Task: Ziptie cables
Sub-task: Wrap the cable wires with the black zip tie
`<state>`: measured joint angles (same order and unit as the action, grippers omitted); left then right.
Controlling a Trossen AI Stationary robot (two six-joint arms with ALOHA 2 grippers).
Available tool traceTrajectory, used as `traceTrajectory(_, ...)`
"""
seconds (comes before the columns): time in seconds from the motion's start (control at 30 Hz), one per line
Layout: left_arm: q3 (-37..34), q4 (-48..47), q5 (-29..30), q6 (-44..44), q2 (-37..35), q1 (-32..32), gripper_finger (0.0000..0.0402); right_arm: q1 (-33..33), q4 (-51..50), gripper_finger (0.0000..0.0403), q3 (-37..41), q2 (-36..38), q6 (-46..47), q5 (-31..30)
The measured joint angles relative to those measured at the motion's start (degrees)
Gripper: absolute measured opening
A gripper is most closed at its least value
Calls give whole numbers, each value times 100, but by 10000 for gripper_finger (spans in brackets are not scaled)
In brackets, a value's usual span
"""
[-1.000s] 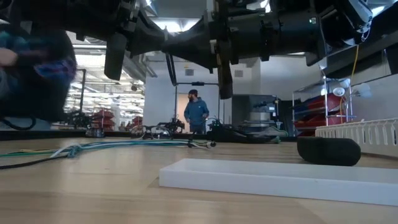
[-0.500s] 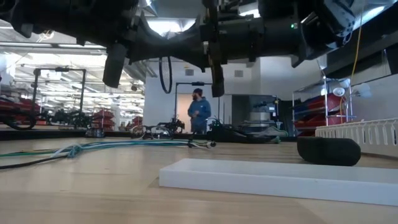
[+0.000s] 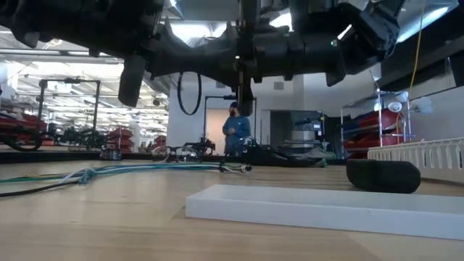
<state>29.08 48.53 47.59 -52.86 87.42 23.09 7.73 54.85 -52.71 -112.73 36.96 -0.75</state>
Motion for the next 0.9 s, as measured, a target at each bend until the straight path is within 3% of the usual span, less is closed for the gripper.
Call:
traceTrajectory(0.23, 28, 304, 21, 535, -26, -22, 0, 7, -54, 120, 20, 438, -872, 369)
traceTrajectory(0.4, 2, 89, 23, 1316, -7, -22, 0, 5, -1451, 176, -11, 1243, -1941, 903)
traceTrajectory(0.53, 1, 65, 24, 1946, -14, -28, 0, 13, -2850, 187, 8, 1774, -2385, 869)
traceTrajectory(0.63, 0, 92, 27, 2247, -15, -29, 0, 11, -3329, 188, -7, 2046, -2741, 416)
traceTrajectory(0.8, 0, 92, 28, 2276, -15, -55, 0, -10, -3290, 188, 7, 2000, -3349, -321)
traceTrajectory(0.9, 0, 82, 26, 2286, -15, -55, 0, -179, -3167, 188, -7, 1980, -3225, -198)
